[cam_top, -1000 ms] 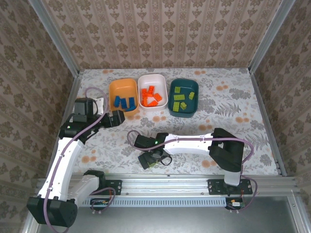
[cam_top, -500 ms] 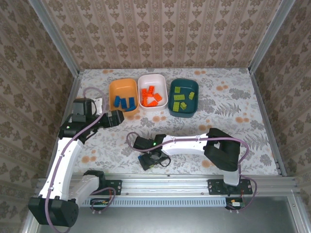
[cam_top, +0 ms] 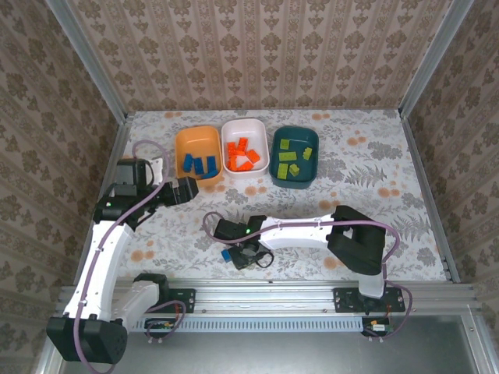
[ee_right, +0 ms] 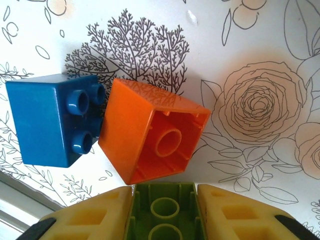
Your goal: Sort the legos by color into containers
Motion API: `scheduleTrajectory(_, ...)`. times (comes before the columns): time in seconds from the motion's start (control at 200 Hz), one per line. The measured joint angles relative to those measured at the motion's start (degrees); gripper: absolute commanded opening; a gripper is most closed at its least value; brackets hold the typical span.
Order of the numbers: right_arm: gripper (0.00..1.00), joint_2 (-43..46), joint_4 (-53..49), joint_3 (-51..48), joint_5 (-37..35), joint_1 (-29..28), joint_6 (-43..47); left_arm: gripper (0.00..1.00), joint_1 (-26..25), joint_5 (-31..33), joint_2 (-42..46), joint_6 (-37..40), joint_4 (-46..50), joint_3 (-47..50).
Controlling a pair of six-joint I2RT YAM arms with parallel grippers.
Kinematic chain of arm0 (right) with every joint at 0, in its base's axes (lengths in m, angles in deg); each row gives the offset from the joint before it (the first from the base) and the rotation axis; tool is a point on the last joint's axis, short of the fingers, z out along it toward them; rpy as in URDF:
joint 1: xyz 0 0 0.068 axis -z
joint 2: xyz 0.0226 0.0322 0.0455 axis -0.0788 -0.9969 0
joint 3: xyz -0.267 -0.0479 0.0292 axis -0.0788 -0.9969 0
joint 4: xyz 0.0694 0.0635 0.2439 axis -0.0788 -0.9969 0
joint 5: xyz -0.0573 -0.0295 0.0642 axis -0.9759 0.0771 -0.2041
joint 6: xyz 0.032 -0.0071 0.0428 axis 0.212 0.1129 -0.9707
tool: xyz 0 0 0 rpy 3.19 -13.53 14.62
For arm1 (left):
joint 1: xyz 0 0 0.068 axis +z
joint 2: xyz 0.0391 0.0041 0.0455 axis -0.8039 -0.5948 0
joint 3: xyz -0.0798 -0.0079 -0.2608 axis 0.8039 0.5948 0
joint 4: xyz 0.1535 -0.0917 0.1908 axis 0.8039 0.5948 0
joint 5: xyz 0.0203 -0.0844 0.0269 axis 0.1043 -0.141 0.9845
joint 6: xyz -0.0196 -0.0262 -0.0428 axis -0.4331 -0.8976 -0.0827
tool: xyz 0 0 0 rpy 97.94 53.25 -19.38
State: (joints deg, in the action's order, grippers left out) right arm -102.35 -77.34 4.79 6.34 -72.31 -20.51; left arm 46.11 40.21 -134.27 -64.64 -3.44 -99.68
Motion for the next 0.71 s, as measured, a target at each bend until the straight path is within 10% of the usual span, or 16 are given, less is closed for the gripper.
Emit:
scheduleTrajectory(0.34,0.31,7.08,-2.82,-3.63,-1.57,5.75,1.55,1.00,0.00,-0.61,-0.02,0.00,0.00,0.00)
scheduleTrajectory(0.705,0.32,20.63,-4.37,2.10,-4.31,37.38,12.31,1.00,-0.20,-4.57,-0.33,-0.55,-1.29,2.67)
